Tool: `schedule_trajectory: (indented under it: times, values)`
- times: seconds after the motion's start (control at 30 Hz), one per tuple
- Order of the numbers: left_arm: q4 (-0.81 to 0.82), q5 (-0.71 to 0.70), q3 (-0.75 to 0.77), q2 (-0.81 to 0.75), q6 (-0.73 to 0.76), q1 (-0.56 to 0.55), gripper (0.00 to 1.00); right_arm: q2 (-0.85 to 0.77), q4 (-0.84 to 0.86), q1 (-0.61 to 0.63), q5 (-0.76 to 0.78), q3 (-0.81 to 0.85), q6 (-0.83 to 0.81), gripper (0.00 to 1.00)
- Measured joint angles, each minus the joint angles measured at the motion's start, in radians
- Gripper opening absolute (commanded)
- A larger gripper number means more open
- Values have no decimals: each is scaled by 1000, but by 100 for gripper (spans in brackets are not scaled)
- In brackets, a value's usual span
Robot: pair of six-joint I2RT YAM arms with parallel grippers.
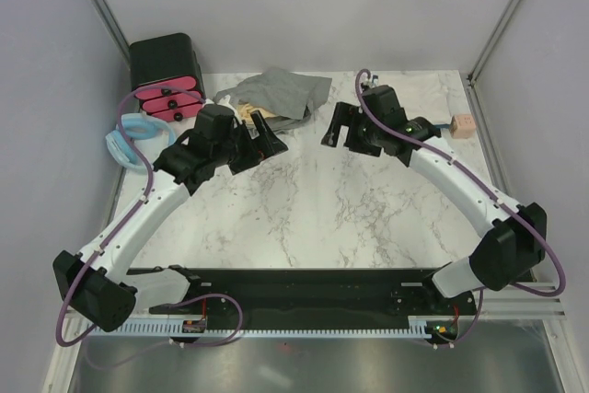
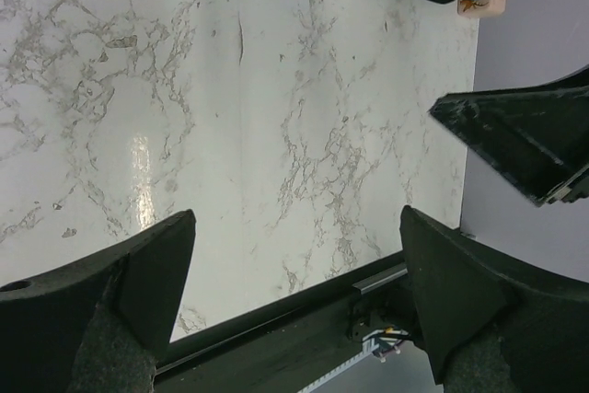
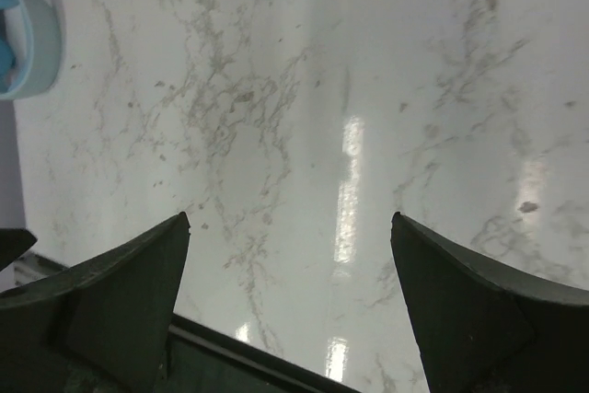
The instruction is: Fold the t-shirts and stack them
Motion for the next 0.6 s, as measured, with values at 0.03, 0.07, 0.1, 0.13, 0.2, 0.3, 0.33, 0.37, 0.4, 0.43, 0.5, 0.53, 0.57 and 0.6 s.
schedule_trajectory:
  times: [0.03, 0.07, 0.1, 0.13, 0.2, 0.3, 0.33, 0.37, 0.4, 0.43, 0.5, 0.53, 0.57, 0.6]
  values:
    - [0, 0, 0, 0, 0, 0, 100, 0, -34, -9, 46, 29, -21, 98]
    - [-1, -1, 0, 0, 0, 0, 100, -1, -57, -28, 84, 55, -42, 98]
    - [-1, -2, 0, 0, 0, 1, 100, -3, -73, -63, 113, 76, -62, 98]
    - [-2, -2, 0, 0, 0, 1, 100, -7, -82, -108, 134, 89, -79, 98]
    - [-4, -3, 0, 0, 0, 1, 99, -14, -97, -207, 173, 101, -107, 98]
    - [-4, -3, 0, 0, 0, 1, 99, -18, -123, -339, 261, 112, -157, 98]
    - [-4, -3, 0, 0, 0, 1, 99, -19, -133, -367, 287, 114, -173, 98]
    - [-4, -3, 0, 0, 0, 2, 99, -19, -139, -380, 299, 115, -182, 98]
    - [-4, -3, -1, 0, 0, 2, 99, -19, -146, -400, 306, 116, -193, 98]
    - [-4, -3, -2, 0, 0, 2, 99, -19, -152, -415, 307, 118, -202, 98]
    - [-5, -3, -8, 0, -1, 2, 99, -19, -162, -439, 306, 127, -212, 98]
    - [-10, -8, -11, 0, -1, 3, 99, -19, -166, -452, 302, 135, -212, 98]
    - [-18, -14, -11, 0, -1, 5, 99, -19, -168, -459, 294, 142, -210, 98]
    - [-32, -30, -11, 0, -1, 7, 99, -19, -169, -462, 280, 146, -203, 98]
